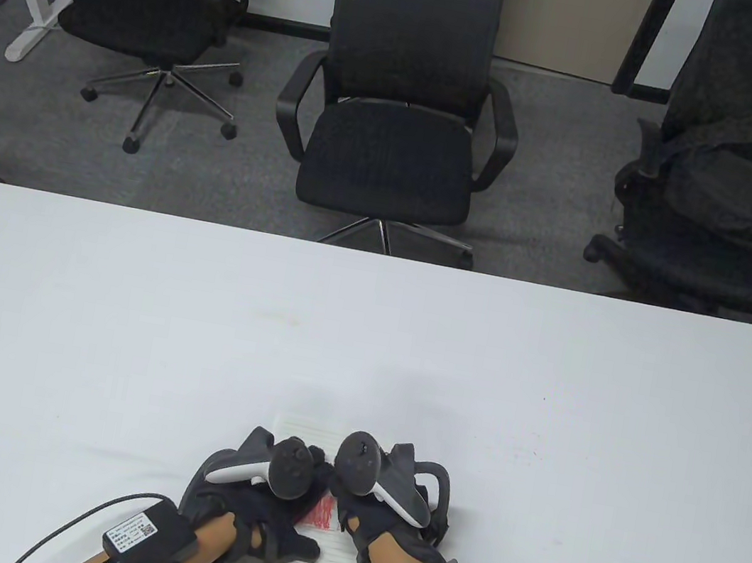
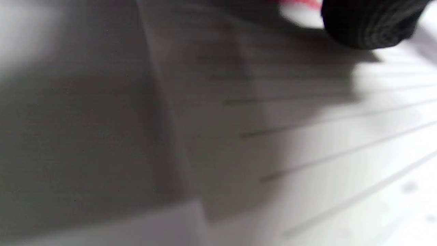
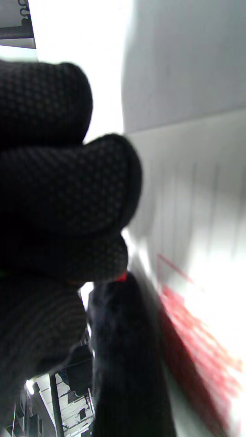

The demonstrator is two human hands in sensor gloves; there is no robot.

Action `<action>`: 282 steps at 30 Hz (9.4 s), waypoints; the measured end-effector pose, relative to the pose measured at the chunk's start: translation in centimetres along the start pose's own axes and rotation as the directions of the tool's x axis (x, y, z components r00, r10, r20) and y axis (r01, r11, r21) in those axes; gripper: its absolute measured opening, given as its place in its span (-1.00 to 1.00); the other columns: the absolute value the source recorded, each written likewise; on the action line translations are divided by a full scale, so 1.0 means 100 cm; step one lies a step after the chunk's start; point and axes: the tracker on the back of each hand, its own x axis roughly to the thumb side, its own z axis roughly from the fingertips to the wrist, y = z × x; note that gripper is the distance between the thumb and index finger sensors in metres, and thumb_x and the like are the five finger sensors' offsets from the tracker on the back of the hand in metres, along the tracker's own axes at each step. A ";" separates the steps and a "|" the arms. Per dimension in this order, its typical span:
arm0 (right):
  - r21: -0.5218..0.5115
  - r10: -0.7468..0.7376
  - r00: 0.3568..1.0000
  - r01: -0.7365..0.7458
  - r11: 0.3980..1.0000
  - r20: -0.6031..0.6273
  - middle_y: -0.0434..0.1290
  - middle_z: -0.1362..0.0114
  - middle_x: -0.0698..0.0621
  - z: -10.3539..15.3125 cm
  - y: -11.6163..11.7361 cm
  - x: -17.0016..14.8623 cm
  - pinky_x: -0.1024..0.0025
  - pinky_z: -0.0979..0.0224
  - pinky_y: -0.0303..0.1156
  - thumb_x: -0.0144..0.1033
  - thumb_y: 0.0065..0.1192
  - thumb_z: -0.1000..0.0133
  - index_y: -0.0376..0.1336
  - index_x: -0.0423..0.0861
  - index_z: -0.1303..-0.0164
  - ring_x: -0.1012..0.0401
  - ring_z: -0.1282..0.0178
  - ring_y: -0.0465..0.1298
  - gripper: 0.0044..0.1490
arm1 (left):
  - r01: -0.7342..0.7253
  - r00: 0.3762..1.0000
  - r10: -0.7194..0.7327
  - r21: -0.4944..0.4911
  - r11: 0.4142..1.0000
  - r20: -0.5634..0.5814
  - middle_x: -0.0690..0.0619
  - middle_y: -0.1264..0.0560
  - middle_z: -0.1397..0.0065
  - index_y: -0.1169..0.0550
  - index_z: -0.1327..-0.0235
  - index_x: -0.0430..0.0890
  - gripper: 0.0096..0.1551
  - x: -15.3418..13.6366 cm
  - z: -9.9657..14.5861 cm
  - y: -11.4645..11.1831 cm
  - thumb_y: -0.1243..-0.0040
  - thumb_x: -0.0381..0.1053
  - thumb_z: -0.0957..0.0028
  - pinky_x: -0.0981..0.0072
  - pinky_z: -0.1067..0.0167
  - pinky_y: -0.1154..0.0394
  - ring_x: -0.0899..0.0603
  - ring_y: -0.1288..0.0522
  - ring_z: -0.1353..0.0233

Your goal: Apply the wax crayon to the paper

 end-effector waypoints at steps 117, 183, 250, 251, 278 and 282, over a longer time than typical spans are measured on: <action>0.315 0.124 0.983 -0.160 0.936 0.133 0.65 0.21 0.03 0.000 0.013 0.020 0.10 0.05 0.61 -0.02 0.18 0.02 0.36 -0.02 -0.09 0.18 0.37 0.68 -0.46 | -0.034 0.999 0.034 -0.028 0.999 0.002 0.34 0.57 -0.53 0.39 -0.47 0.36 0.28 -0.003 -0.001 -0.002 -0.09 0.65 0.16 -0.24 -0.41 0.53 -0.01 0.62 -0.59; -0.006 0.146 0.984 -0.146 0.989 0.105 0.65 0.14 0.01 0.002 0.014 0.009 0.10 0.00 0.61 -0.03 0.23 0.05 0.38 0.01 -0.08 0.16 0.29 0.69 -0.47 | -0.032 0.999 0.032 -0.033 0.999 -0.002 0.35 0.58 -0.52 0.39 -0.46 0.37 0.27 -0.003 -0.001 -0.002 -0.09 0.65 0.16 -0.24 -0.41 0.53 -0.01 0.62 -0.59; -0.007 0.294 0.949 -0.295 0.955 0.111 0.66 0.15 -0.01 0.001 0.014 0.025 0.11 -0.02 0.61 -0.03 0.26 0.05 0.41 -0.02 -0.06 0.16 0.29 0.69 -0.47 | -0.032 0.999 0.032 -0.035 0.999 -0.006 0.35 0.58 -0.52 0.38 -0.46 0.36 0.27 -0.003 -0.001 -0.002 -0.08 0.65 0.17 -0.24 -0.41 0.53 0.00 0.63 -0.59; -0.004 0.290 0.951 -0.292 0.957 0.109 0.66 0.15 -0.01 0.001 0.014 0.025 0.10 -0.03 0.60 -0.03 0.26 0.05 0.41 -0.02 -0.06 0.16 0.29 0.69 -0.47 | -0.032 0.999 0.032 -0.035 0.999 -0.007 0.35 0.58 -0.52 0.39 -0.46 0.37 0.27 -0.003 -0.001 -0.002 -0.08 0.66 0.17 -0.24 -0.41 0.53 0.00 0.63 -0.59; 0.316 0.189 0.972 -0.225 0.922 0.141 0.66 0.16 -0.02 0.003 0.013 0.030 0.09 -0.03 0.60 -0.04 0.26 0.03 0.40 -0.04 -0.07 0.16 0.30 0.69 -0.47 | -0.031 0.999 0.031 -0.037 0.999 -0.008 0.36 0.58 -0.51 0.40 -0.45 0.39 0.28 -0.003 -0.002 -0.002 -0.08 0.66 0.17 -0.24 -0.41 0.53 0.00 0.63 -0.59; 0.267 0.197 0.972 -0.225 0.937 0.126 0.66 0.16 -0.02 0.004 0.012 0.028 0.08 -0.03 0.60 -0.04 0.27 0.03 0.41 -0.04 -0.08 0.15 0.29 0.69 -0.47 | -0.032 0.999 0.032 -0.037 0.999 -0.008 0.36 0.58 -0.51 0.40 -0.45 0.39 0.28 -0.003 -0.002 -0.002 -0.08 0.66 0.17 -0.24 -0.41 0.53 0.00 0.63 -0.58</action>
